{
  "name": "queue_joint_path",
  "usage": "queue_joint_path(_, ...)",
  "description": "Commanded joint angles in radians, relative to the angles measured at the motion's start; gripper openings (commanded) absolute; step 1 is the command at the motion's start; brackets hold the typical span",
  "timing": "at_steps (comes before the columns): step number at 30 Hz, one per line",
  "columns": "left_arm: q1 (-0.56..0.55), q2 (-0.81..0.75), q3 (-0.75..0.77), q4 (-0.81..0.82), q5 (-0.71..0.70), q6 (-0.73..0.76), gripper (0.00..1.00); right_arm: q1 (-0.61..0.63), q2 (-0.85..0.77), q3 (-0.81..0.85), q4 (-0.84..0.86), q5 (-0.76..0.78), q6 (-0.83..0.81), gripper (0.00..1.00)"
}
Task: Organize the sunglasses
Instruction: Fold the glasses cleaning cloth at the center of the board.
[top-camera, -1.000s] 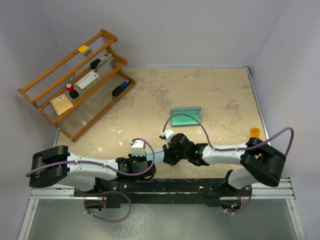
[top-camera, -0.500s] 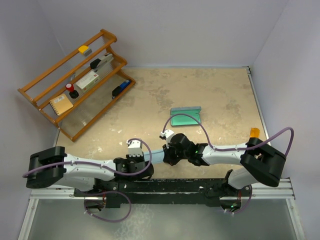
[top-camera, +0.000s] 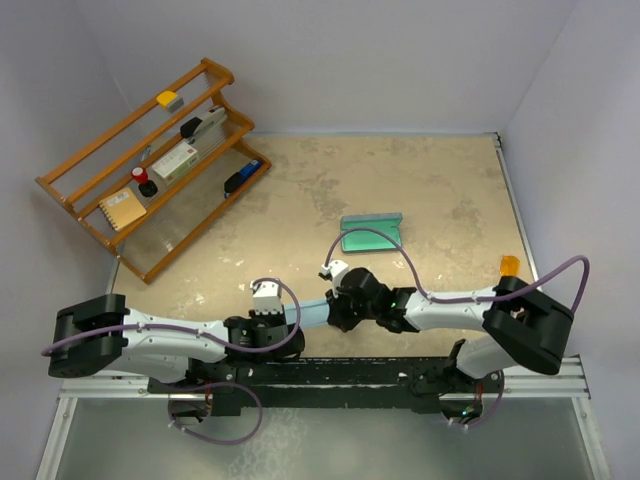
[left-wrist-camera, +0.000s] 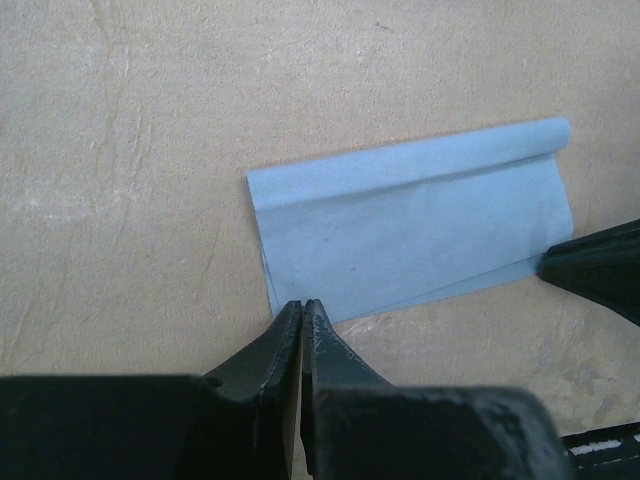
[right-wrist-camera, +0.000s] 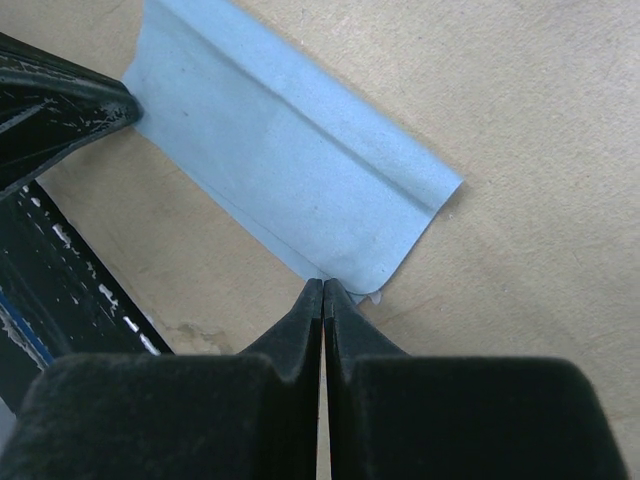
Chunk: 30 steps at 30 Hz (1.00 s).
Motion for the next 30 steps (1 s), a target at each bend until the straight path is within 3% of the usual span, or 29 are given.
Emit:
queue_joint_path(1, -0.004, 0.009, -0.01, -0.011, 0.008, 0.003, 0.0, 0.003, -0.057, -0.024, -0.087, 0.054, -0.034, 0.0)
queue_joint_path(5, -0.004, 0.013, -0.008, 0.004, 0.009, 0.012, 0.0, 0.003, -0.129, -0.001, -0.141, 0.094, -0.035, 0.12)
queue_joint_path(10, -0.005, 0.035, 0.002, 0.024, 0.018, 0.024, 0.0, 0.003, -0.155, 0.01, -0.168, 0.116, -0.017, 0.12)
queue_joint_path(18, -0.006, 0.039, 0.006, 0.028, 0.015, 0.031, 0.0, 0.002, -0.065, 0.033, -0.138, 0.099, -0.004, 0.12)
queue_joint_path(23, -0.007, 0.031, 0.005, 0.025, 0.015, 0.034, 0.0, -0.002, -0.047, 0.036, -0.114, 0.097, 0.012, 0.19)
queue_joint_path(30, -0.008, 0.026, 0.002, 0.027, 0.015, 0.035, 0.0, -0.05, -0.039, 0.026, -0.078, 0.055, 0.04, 0.22)
